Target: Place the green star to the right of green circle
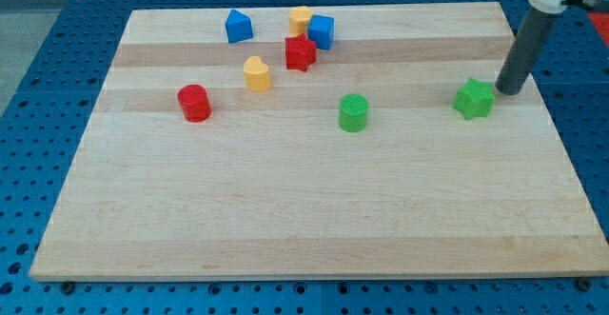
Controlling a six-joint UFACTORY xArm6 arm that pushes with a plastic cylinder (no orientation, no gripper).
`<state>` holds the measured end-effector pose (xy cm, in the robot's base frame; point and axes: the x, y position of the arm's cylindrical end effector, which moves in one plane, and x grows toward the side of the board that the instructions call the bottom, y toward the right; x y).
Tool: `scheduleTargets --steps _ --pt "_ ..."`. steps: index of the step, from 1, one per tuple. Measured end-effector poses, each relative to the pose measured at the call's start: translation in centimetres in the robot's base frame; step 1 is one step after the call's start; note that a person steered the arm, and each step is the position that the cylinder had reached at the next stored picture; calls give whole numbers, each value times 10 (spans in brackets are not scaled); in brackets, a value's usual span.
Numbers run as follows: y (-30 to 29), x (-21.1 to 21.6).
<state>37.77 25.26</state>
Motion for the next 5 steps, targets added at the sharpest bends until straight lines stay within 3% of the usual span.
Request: scheduleTargets --steps 3,5 --pt "-44 39" --pt "-89 39"
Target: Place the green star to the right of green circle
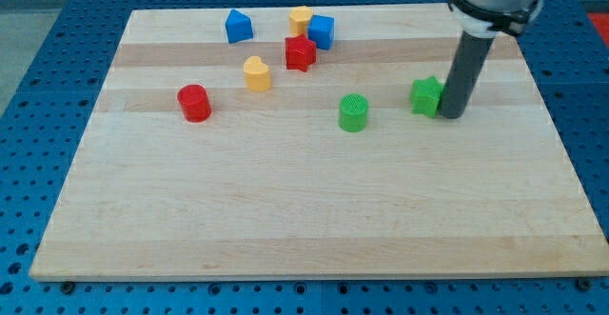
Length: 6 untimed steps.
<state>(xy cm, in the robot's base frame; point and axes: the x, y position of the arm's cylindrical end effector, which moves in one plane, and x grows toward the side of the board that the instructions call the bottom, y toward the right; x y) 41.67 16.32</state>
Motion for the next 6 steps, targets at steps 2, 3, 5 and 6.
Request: scheduleTargets --steps 2,3,5,6 --pt "-14 -22" --pt "-13 -53" --pt "-23 -102" --pt "-36 -124"
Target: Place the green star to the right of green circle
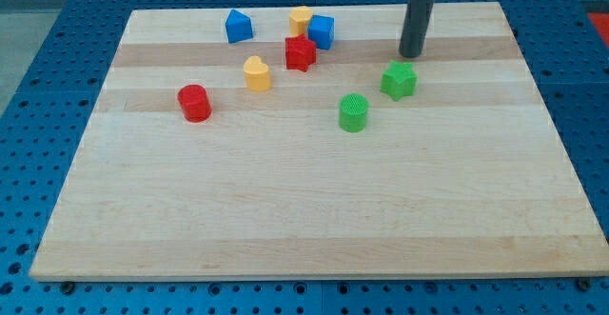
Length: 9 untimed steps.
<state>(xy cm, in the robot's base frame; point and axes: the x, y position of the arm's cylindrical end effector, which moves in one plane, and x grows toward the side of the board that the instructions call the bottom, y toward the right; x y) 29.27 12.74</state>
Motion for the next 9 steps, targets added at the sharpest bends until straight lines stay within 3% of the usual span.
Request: scheduleTargets --steps 3,9 --pt "-20 -5" --pt "-22 66"
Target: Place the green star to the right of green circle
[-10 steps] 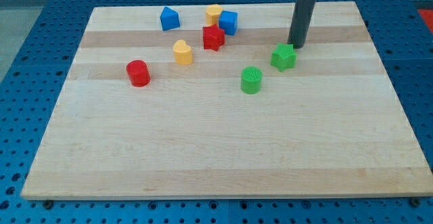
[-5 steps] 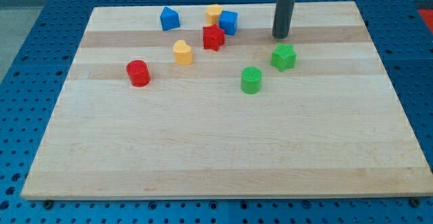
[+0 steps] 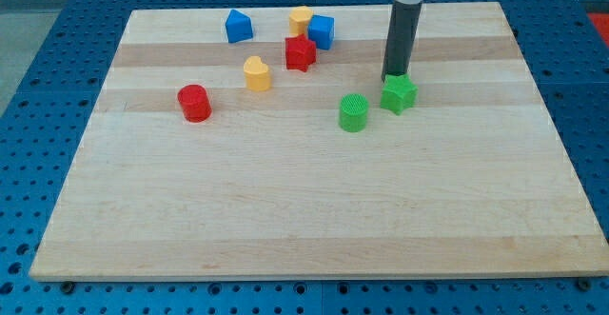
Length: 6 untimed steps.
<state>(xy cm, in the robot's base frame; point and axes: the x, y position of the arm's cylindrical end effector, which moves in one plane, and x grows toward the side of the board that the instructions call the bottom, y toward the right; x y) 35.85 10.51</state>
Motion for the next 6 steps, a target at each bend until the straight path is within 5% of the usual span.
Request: scheduleTargets --steps 6 --pt "9 17"
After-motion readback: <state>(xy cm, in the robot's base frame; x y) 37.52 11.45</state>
